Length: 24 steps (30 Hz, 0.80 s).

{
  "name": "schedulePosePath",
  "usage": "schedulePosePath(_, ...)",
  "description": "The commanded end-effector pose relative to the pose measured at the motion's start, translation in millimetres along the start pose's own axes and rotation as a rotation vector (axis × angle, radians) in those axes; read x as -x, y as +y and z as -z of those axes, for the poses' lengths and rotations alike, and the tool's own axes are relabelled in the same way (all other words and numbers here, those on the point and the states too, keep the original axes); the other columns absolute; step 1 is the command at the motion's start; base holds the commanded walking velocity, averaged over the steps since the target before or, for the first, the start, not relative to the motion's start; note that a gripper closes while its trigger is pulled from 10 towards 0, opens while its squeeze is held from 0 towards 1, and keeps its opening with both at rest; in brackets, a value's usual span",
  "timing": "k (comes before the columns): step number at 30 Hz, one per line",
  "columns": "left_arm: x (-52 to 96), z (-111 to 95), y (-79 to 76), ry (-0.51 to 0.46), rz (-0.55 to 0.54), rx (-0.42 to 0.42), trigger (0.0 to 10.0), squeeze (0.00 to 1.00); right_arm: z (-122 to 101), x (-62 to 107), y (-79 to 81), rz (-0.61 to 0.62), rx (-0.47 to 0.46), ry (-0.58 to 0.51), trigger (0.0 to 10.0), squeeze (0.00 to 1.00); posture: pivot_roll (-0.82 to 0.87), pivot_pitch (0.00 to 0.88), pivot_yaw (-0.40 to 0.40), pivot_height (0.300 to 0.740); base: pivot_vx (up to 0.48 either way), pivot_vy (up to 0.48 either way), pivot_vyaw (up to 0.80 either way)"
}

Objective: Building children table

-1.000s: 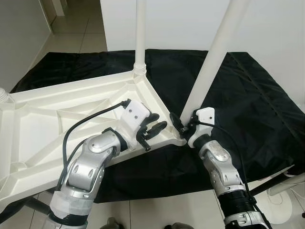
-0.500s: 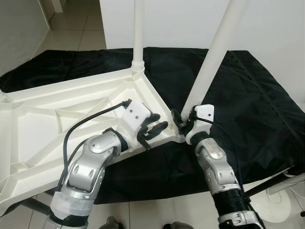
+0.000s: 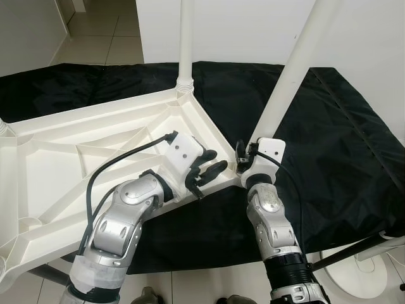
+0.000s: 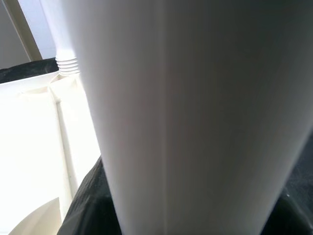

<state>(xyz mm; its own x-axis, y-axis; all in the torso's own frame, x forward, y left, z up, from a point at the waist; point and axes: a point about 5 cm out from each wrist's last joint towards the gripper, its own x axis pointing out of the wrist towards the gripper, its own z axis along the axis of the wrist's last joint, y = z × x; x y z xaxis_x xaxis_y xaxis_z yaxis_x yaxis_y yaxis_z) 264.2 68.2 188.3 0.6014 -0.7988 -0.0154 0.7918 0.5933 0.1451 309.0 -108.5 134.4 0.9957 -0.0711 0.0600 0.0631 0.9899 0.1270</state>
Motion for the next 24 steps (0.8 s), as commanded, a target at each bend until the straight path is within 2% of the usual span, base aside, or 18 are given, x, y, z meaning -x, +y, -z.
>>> schedulePosePath(1,0.2,1.5,0.5,0.010,-0.057,0.004,10.0,0.00,13.8,3.0,-6.8,0.039,-0.011,0.073,10.0,0.00,-0.04,0.004,-0.014,0.740,0.000,0.000,0.00)
schedulePosePath(5,-0.6,1.5,0.1,0.009,-0.054,0.003,10.0,0.00,8.6,2.0,-7.1,0.015,-0.001,0.032,10.0,0.00,-0.04,0.000,-0.014,0.740,0.000,0.000,0.00)
schedulePosePath(6,-1.4,1.5,-1.8,0.008,-0.047,0.004,10.0,0.00,1.7,1.3,-12.5,0.010,0.003,-0.021,10.0,1.00,-0.04,0.000,-0.015,0.740,0.000,0.000,0.00)
schedulePosePath(10,-1.6,1.5,-2.8,0.007,-0.044,0.003,10.0,0.00,-1.0,1.2,-14.6,0.011,0.002,-0.040,10.0,1.00,-0.04,0.000,-0.015,0.740,0.000,0.000,0.00)
schedulePosePath(11,-2.5,0.4,-5.4,0.002,-0.034,0.009,10.0,0.00,-10.2,-0.3,-22.1,0.000,0.013,-0.099,10.0,1.00,-0.05,0.000,-0.016,0.740,0.000,0.000,0.00)
schedulePosePath(15,-2.8,-0.2,-6.3,0.000,-0.031,0.011,10.0,0.00,-14.8,-1.0,-26.5,-0.009,0.020,-0.128,10.0,1.00,-0.05,0.000,-0.016,0.740,0.000,0.000,0.00)
schedulePosePath(17,-3.0,-0.2,-7.6,0.001,-0.026,0.012,10.0,0.00,-19.6,-3.6,-38.4,-0.032,0.022,-0.146,10.0,1.00,-0.05,0.000,-0.015,0.740,0.000,0.000,0.00)
schedulePosePath(18,-3.0,-0.1,-8.0,0.002,-0.024,0.010,10.0,0.00,-20.2,-5.0,-42.2,-0.073,0.030,-0.141,10.0,0.03,-0.05,0.000,-0.015,0.740,0.000,0.000,0.00)
schedulePosePath(20,-3.0,-0.1,-8.0,0.002,-0.024,0.010,10.0,0.00,-20.2,-5.0,-42.2,-0.073,0.030,-0.141,10.0,0.03,-0.05,0.000,-0.015,0.740,0.000,0.000,0.00)
schedulePosePath(22,-3.4,0.4,-8.7,0.007,-0.020,0.006,10.0,0.00,-20.6,-6.8,-47.1,-0.166,0.053,-0.130,10.0,0.00,-0.05,0.003,-0.011,0.740,0.000,0.000,0.00)
schedulePosePath(24,-3.4,0.4,-8.7,0.007,-0.020,0.006,10.0,0.00,-20.6,-6.8,-47.1,-0.166,0.053,-0.130,10.0,0.00,-0.05,0.003,-0.011,0.740,0.000,0.000,0.00)
